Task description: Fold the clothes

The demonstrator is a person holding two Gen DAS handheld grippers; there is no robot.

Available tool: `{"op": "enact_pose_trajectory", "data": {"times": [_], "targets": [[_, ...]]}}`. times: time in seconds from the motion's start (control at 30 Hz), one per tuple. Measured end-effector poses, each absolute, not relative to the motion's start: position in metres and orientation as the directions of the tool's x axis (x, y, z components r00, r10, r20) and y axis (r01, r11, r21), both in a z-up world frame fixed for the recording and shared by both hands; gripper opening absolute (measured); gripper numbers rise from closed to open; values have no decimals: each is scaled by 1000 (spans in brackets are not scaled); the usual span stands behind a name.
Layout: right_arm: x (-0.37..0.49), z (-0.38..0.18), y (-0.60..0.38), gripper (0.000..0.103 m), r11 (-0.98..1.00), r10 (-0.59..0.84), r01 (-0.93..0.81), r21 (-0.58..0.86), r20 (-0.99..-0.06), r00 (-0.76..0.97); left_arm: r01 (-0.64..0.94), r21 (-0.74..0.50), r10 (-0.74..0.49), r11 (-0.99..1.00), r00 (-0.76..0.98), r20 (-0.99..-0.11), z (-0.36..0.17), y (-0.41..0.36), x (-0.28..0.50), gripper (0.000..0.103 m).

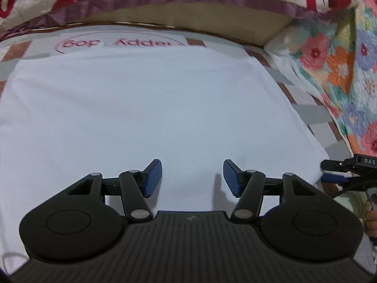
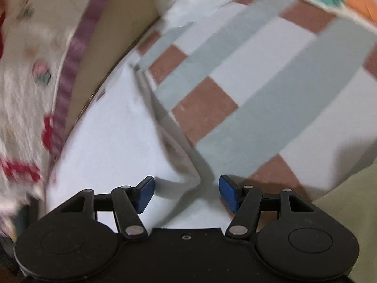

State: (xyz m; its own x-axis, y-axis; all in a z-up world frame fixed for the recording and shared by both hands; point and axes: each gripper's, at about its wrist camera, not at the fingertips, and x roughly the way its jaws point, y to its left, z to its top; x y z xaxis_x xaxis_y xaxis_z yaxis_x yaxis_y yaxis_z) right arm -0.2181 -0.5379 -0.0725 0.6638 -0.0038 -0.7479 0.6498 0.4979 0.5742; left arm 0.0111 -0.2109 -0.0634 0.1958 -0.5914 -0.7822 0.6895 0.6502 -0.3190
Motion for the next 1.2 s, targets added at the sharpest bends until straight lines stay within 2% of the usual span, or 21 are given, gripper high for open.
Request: {"op": "enact_pose_trajectory", "data": {"times": [0.1, 0.2, 0.3, 0.47, 0.53, 0.6, 0.7, 0.83, 0.93, 0.97, 1.0, 1.07, 1.13, 1.2], "targets": [[-214, -77, -534, 66, 470, 52, 607, 641, -706, 706, 733, -326, -619, 597, 163, -769, -63, -218, 0, 57], [-207, -90, -535, 66, 364, 111, 557, 746, -629, 769, 832, -263, -649, 489, 145, -747, -58, -224, -15, 57], [-202, -96, -539, 66, 311, 89, 532, 788, -581, 809, 846, -272, -654, 459, 115, -748, -61, -226, -17, 55], [-193, -100, -541, 67, 356, 44, 465, 811, -511, 858, 831, -300, -639, 469, 84, -765, -72, -223, -13, 56], [-187, -98, -538, 58, 395, 47, 444, 804, -500, 864, 826, -298, -627, 478, 83, -774, -76, -222, -12, 56], [-186, -96, -537, 12, 418, 43, 423, 804, -482, 875, 814, -314, -625, 488, 74, -777, -78, -220, -9, 57], [-187, -85, -534, 12, 472, 12, 386, 793, -443, 896, 810, -312, -613, 496, 72, -787, -81, -221, -10, 57], [-186, -69, -525, 12, 561, -30, 392, 729, -455, 890, 807, -305, -601, 505, 76, -796, -83, -223, -11, 57], [-187, -73, -528, 18, 539, -30, 422, 729, -484, 875, 801, -299, -586, 519, 79, -806, -82, -221, -10, 49], [-190, -75, -530, 22, 520, -29, 426, 740, -483, 875, 800, -291, -570, 525, 78, -818, -81, -220, -9, 43], [-191, -77, -532, 32, 501, -28, 435, 748, -489, 872, 808, -270, -545, 524, 74, -835, -77, -216, -6, 42], [-190, -81, -537, 45, 463, -21, 466, 754, -517, 856, 832, -208, -494, 514, 89, -865, -64, -201, 1, 40], [-184, -87, -540, 47, 446, -2, 501, 742, -559, 829, 824, -164, -475, 542, 140, -869, -54, -177, 13, 40], [-178, -91, -544, 53, 427, 13, 503, 751, -561, 827, 764, -191, -464, 616, 156, -872, -60, -153, 26, 40]]}}
